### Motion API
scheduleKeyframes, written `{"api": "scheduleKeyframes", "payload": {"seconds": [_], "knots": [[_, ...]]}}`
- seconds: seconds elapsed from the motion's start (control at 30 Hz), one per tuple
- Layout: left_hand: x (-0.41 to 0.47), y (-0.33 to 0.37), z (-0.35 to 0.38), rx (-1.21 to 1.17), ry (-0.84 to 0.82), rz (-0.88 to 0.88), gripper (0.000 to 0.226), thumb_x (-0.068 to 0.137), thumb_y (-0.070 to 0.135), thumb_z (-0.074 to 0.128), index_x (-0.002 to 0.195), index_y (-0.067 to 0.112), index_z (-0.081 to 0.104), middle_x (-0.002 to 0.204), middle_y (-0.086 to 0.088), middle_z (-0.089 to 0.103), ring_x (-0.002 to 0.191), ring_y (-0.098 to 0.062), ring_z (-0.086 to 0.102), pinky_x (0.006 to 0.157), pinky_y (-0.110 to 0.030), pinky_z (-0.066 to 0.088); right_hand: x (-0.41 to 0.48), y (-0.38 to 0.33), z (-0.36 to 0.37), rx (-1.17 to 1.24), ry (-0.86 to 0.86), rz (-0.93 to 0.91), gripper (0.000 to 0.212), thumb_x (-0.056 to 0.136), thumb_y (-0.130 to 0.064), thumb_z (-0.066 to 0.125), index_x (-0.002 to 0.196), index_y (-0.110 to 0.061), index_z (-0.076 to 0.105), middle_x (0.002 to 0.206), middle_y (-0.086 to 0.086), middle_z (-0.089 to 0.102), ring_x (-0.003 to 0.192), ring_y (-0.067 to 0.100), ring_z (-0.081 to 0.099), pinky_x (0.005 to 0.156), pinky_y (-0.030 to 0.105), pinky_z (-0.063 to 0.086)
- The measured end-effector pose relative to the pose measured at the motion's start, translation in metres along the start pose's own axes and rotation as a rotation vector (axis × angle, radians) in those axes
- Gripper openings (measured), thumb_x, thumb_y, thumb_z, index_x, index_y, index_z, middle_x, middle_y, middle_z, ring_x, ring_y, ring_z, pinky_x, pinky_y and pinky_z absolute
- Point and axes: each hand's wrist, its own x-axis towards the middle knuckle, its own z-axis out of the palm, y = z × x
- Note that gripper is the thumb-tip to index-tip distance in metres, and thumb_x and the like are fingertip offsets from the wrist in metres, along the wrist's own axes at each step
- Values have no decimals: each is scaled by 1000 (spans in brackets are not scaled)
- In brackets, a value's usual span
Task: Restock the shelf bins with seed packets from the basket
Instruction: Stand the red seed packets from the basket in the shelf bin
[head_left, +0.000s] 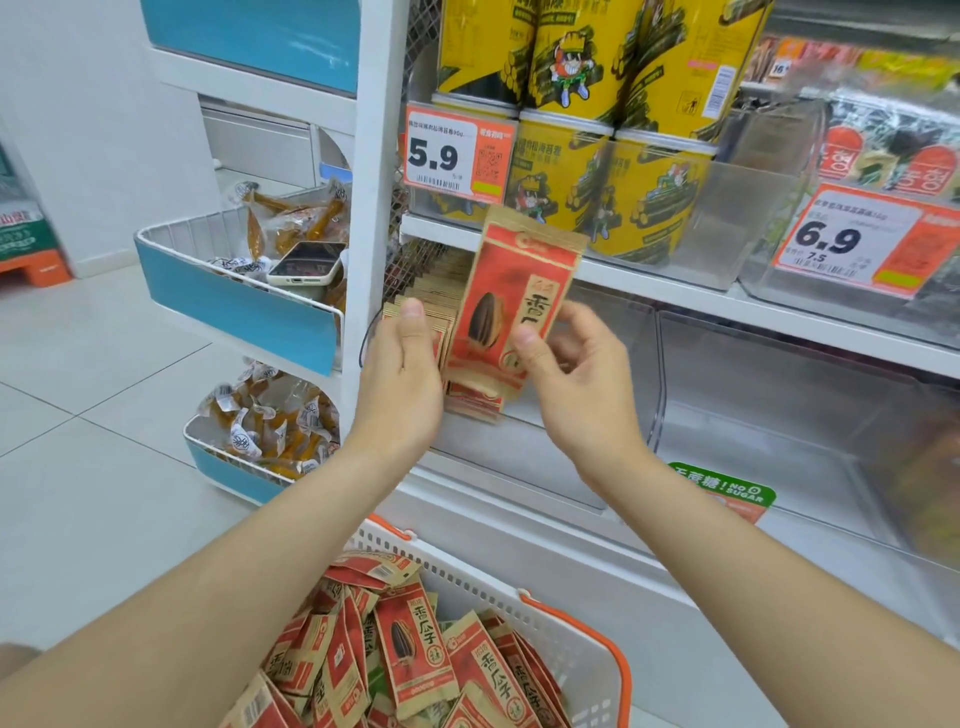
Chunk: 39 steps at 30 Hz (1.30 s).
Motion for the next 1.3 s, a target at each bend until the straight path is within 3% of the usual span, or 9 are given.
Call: {"api": "scheduleKeyframes", "payload": {"seconds": [0.13,0.23,0.4,0.63,0.8,0.97,1.03,1.17,1.3], "knots": [[11,-20,-8,466,26,134,8,104,24,50,109,19,55,113,-2,49,108,-23,43,96,-40,39,20,29,-14,-529,22,-77,16,98,-31,69,114,-29,65,91,-12,75,84,16,70,88,38,49],[12,-29,-12,705,-117,205,12,97,20,58,108,24,55,114,-2,48,102,-21,35,95,-41,40,31,52,-13,-681,-56,66,16,95,-36,74,109,-28,73,90,-10,73,92,24,67,79,29,35],[8,-29,-22,1114,-267,383,13,100,25,55,112,22,60,112,-3,53,104,-27,49,80,-38,36,52,72,-1,-708,-131,292,15,86,-34,85,88,-19,80,78,-4,75,98,24,69,88,37,56],[16,-31,-26,1165,-482,390,8,98,20,51,101,23,58,95,-3,67,84,-31,65,61,-35,41,64,78,26,-765,-71,370,35,77,-34,93,82,-6,73,84,10,72,98,20,52,72,32,44],[15,-32,-24,1292,-708,313,22,102,35,54,115,20,61,113,-7,65,100,-34,65,76,-39,51,63,78,33,-926,-108,314,38,82,-42,89,93,-14,66,89,6,62,84,28,57,69,34,46],[12,-36,-23,1357,-927,229,34,104,43,51,125,18,62,125,-8,63,108,-34,64,89,-44,56,64,79,26,-905,-156,326,41,81,-51,86,76,-18,62,74,4,68,75,26,69,65,37,57],[12,-42,-25,1353,-1016,173,38,104,43,51,124,14,65,126,-11,65,111,-34,65,92,-46,57,59,71,22,-1017,-160,240,47,88,-53,78,71,-16,54,73,5,61,75,30,61,63,35,49],[14,-50,-31,1332,-1130,51,45,104,45,51,129,11,66,131,-14,66,103,-29,63,91,-42,53,40,42,23,-1242,-120,-258,31,94,-35,55,71,-14,56,70,2,56,68,29,56,55,33,42],[5,-61,-35,1395,-1200,17,45,104,48,50,135,18,62,133,-7,63,111,-29,63,95,-43,54,-1,29,31,-1150,-471,-547,23,79,-35,46,65,-17,53,60,-1,55,56,30,53,48,28,30]]}}
